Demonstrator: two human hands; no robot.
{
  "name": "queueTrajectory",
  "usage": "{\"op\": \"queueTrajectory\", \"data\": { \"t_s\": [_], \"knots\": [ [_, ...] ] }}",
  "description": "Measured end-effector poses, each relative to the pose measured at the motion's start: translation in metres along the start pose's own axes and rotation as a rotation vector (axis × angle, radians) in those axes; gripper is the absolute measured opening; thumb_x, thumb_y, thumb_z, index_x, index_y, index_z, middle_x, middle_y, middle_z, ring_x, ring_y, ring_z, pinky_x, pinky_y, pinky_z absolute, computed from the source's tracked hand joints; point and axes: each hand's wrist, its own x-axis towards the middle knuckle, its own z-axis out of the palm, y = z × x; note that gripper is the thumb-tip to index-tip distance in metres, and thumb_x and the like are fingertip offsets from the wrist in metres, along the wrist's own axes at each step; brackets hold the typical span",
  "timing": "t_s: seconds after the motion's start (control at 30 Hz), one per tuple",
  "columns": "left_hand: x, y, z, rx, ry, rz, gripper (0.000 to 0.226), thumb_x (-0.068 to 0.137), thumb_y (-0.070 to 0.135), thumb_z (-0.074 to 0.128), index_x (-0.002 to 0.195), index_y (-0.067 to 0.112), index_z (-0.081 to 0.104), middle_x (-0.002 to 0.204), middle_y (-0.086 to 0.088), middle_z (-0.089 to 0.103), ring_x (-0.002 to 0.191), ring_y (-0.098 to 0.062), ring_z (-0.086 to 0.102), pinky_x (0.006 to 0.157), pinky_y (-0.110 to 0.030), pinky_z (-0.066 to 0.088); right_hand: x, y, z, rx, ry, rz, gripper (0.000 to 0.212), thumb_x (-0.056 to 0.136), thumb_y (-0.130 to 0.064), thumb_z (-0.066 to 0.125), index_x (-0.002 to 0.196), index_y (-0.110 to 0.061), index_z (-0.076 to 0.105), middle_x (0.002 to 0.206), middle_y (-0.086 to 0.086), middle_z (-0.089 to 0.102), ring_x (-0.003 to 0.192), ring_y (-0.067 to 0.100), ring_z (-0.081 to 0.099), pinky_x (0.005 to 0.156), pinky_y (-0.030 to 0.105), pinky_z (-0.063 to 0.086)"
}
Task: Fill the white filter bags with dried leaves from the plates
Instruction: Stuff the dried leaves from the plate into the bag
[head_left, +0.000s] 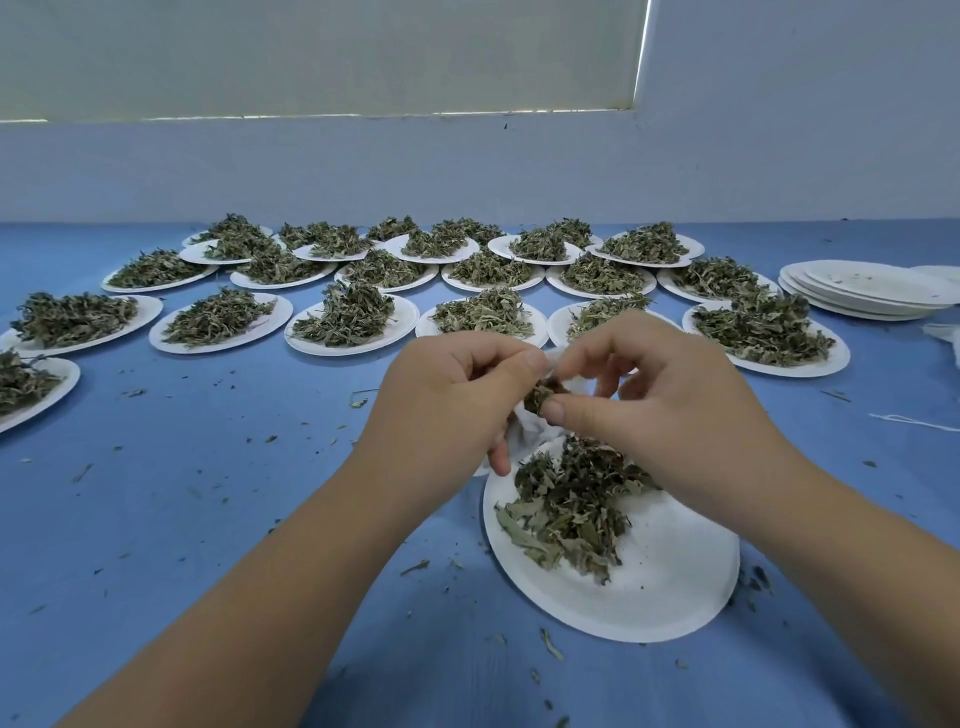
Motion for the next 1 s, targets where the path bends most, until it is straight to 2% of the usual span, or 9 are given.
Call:
{"op": "queueTrajectory", "data": {
  "t_s": [0.13, 0.23, 0.3, 0.43, 0.57, 0.63, 0.77, 0.9, 1.0],
  "knots": [
    [0.001, 0.001, -0.002, -0.026, 0.011, 0.005, 0.017, 0.093, 0.020, 0.061, 0.084, 0.016, 0.074, 0.040, 0.006, 0.050, 0.033, -0.017, 0.048, 0.044, -0.022, 0.043, 0.014, 0.003, -0.008, 0.129, -0.123, 0.253, 0.048, 0.057, -0.042, 0.085, 0.097, -0.031, 0.061, 0.093, -0.006, 0.063, 0.071, 0.006, 0.057, 0.064, 0.025, 0.048],
    [0.002, 0.001, -0.004, -0.038, 0.007, 0.018, 0.017, 0.094, 0.019, 0.061, 0.085, 0.016, 0.075, 0.042, 0.006, 0.052, 0.033, -0.017, 0.047, 0.043, -0.022, 0.042, 0.023, 0.000, -0.010, 0.193, -0.397, 0.334, 0.031, 0.074, -0.036, 0.077, 0.102, -0.028, 0.066, 0.093, -0.001, 0.070, 0.070, 0.009, 0.064, 0.061, 0.025, 0.047],
    [0.002, 0.001, -0.006, -0.031, 0.010, 0.015, 0.018, 0.094, 0.019, 0.061, 0.084, 0.018, 0.076, 0.041, 0.005, 0.050, 0.033, -0.017, 0.045, 0.043, -0.021, 0.040, 0.028, -0.002, -0.008, 0.292, -0.486, 0.362, 0.021, 0.080, -0.026, 0.074, 0.100, -0.020, 0.069, 0.094, 0.007, 0.072, 0.071, 0.015, 0.065, 0.058, 0.023, 0.049],
    [0.003, 0.001, -0.008, -0.022, 0.041, 0.010, 0.019, 0.093, 0.019, 0.062, 0.080, 0.019, 0.077, 0.039, 0.003, 0.047, 0.032, -0.015, 0.041, 0.042, -0.019, 0.036, 0.037, -0.007, -0.001, 0.331, -0.450, 0.391, 0.018, 0.079, -0.013, 0.075, 0.095, -0.008, 0.068, 0.080, 0.009, 0.071, 0.066, 0.018, 0.065, 0.054, 0.023, 0.051],
    [0.003, 0.002, -0.005, 0.011, 0.043, 0.055, 0.016, 0.089, 0.022, 0.066, 0.081, 0.015, 0.077, 0.037, 0.007, 0.047, 0.032, -0.008, 0.038, 0.042, -0.015, 0.033, 0.042, -0.013, 0.013, -0.003, -0.323, 0.306, 0.009, 0.075, -0.014, 0.071, 0.082, -0.010, 0.066, 0.059, 0.004, 0.067, 0.053, 0.016, 0.064, 0.049, 0.027, 0.050],
    [0.002, 0.002, -0.002, 0.064, 0.053, 0.083, 0.016, 0.088, 0.023, 0.067, 0.081, 0.013, 0.077, 0.038, 0.011, 0.049, 0.035, 0.000, 0.040, 0.044, -0.014, 0.034, 0.044, -0.016, 0.020, -0.143, -0.271, 0.289, 0.005, 0.074, -0.014, 0.068, 0.074, -0.015, 0.063, 0.050, -0.002, 0.063, 0.046, 0.011, 0.063, 0.044, 0.023, 0.046],
    [0.004, 0.002, -0.003, 0.168, 0.118, 0.082, 0.015, 0.091, 0.021, 0.066, 0.082, 0.016, 0.077, 0.039, 0.017, 0.050, 0.038, 0.002, 0.044, 0.047, -0.012, 0.033, 0.044, -0.014, 0.014, -0.039, -0.351, 0.260, 0.007, 0.080, -0.018, 0.067, 0.084, -0.012, 0.067, 0.064, 0.000, 0.069, 0.058, 0.011, 0.067, 0.051, 0.022, 0.049],
    [0.006, 0.003, -0.010, 0.149, 0.165, 0.082, 0.020, 0.092, 0.018, 0.062, 0.079, 0.023, 0.077, 0.042, -0.004, 0.047, 0.040, -0.013, 0.040, 0.046, -0.024, 0.033, 0.042, -0.013, -0.004, 0.231, -0.531, 0.316, 0.013, 0.092, -0.019, 0.062, 0.102, -0.015, 0.070, 0.090, 0.003, 0.074, 0.079, 0.018, 0.071, 0.066, 0.023, 0.056],
    [0.006, 0.002, -0.009, 0.110, 0.157, 0.083, 0.020, 0.092, 0.017, 0.062, 0.078, 0.018, 0.076, 0.040, -0.001, 0.047, 0.035, -0.013, 0.040, 0.042, -0.020, 0.033, 0.043, -0.014, -0.001, 0.142, -0.460, 0.270, 0.008, 0.088, -0.015, 0.067, 0.095, -0.012, 0.071, 0.075, 0.000, 0.072, 0.065, 0.012, 0.068, 0.060, 0.021, 0.055]
  ]
}}
